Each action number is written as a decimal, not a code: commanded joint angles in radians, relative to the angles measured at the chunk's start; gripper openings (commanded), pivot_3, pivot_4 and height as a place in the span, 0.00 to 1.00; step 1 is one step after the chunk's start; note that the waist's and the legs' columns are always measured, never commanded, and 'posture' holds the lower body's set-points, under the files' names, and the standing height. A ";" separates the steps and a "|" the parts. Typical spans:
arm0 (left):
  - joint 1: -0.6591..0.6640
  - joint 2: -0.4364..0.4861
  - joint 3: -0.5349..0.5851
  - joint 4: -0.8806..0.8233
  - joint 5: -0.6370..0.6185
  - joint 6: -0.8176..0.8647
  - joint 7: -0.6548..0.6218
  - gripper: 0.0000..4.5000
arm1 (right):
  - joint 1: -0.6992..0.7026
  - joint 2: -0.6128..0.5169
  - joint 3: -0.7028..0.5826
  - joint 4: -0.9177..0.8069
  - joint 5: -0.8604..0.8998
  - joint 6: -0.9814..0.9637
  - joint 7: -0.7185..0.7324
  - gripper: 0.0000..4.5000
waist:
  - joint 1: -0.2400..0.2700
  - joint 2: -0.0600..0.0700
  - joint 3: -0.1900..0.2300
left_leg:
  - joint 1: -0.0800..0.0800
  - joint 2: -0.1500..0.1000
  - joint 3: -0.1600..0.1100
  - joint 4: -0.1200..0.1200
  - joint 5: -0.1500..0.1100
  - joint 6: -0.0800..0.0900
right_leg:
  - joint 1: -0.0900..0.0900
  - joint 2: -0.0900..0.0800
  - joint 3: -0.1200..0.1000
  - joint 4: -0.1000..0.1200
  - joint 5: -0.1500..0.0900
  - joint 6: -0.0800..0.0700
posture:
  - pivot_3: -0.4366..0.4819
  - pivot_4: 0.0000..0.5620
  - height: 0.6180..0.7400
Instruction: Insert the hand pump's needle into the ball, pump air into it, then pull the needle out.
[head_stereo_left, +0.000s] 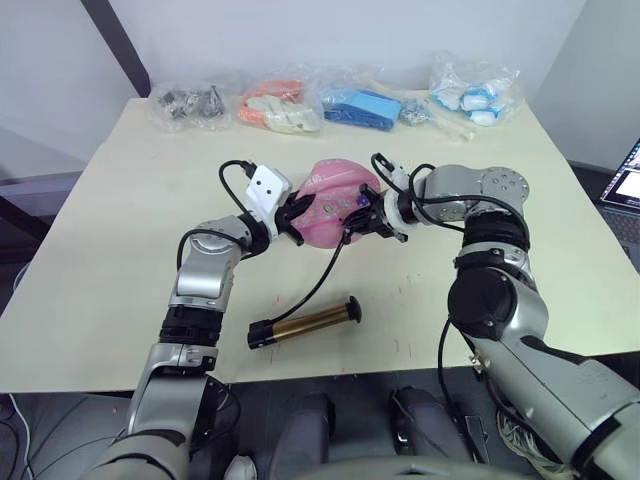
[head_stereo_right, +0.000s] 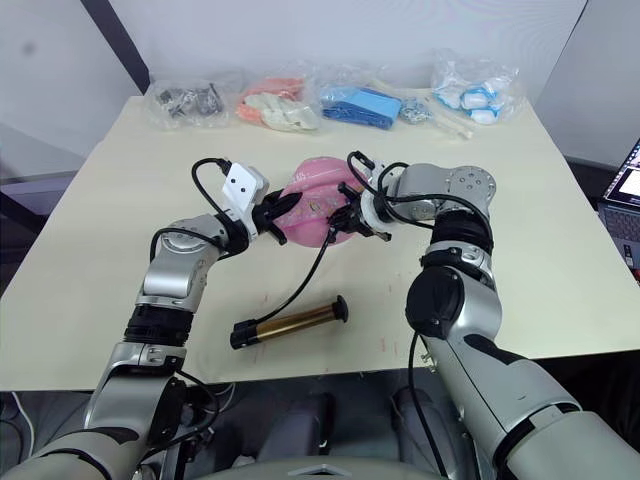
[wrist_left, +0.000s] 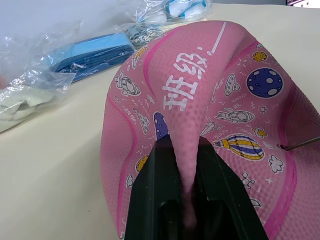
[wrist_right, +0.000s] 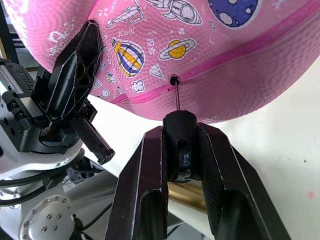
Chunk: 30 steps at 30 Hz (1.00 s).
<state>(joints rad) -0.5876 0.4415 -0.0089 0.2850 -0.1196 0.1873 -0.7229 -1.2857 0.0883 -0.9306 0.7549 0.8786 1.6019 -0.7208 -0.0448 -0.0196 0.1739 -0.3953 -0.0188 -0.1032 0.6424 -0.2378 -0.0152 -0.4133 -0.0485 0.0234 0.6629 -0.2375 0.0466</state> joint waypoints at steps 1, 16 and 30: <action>0.002 -0.010 -0.038 0.004 -0.005 -0.014 -0.049 0.01 | -0.051 0.005 -0.045 0.028 -0.002 -0.026 -0.006 0.07 | 0.000 0.000 0.000 | 0.000 0.000 0.000 0.000 0.000 0.000 | 0.000 0.000 0.000 0.000 0.000 0.000 | 0.48 0.27 1.00; 0.004 -0.019 -0.037 0.027 -0.018 0.004 -0.074 0.01 | -0.072 0.000 -0.058 0.160 -0.032 -0.251 -0.016 0.07 | -0.003 0.000 0.000 | 0.001 0.000 0.001 -0.001 0.000 0.000 | 0.000 0.000 0.001 0.000 0.000 0.000 | 0.48 0.27 1.00; -0.022 -0.051 -0.023 0.059 -0.034 0.134 -0.061 0.01 | -0.066 0.040 0.067 0.150 -0.041 -0.309 0.051 0.07 | -0.018 0.000 0.000 | 0.004 0.002 0.002 -0.001 0.000 0.000 | 0.002 0.002 0.002 0.000 0.000 0.000 | 0.48 0.27 1.00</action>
<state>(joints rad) -0.6298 0.4249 0.0300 0.3247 -0.1429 0.2884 -0.7405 -1.3315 0.1089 -0.8789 0.9335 0.8312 1.3272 -0.7069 -0.0624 -0.0195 0.1736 -0.3909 -0.0171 -0.1014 0.6414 -0.2377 -0.0151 -0.4107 -0.0469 0.0252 0.6629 -0.2376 0.0467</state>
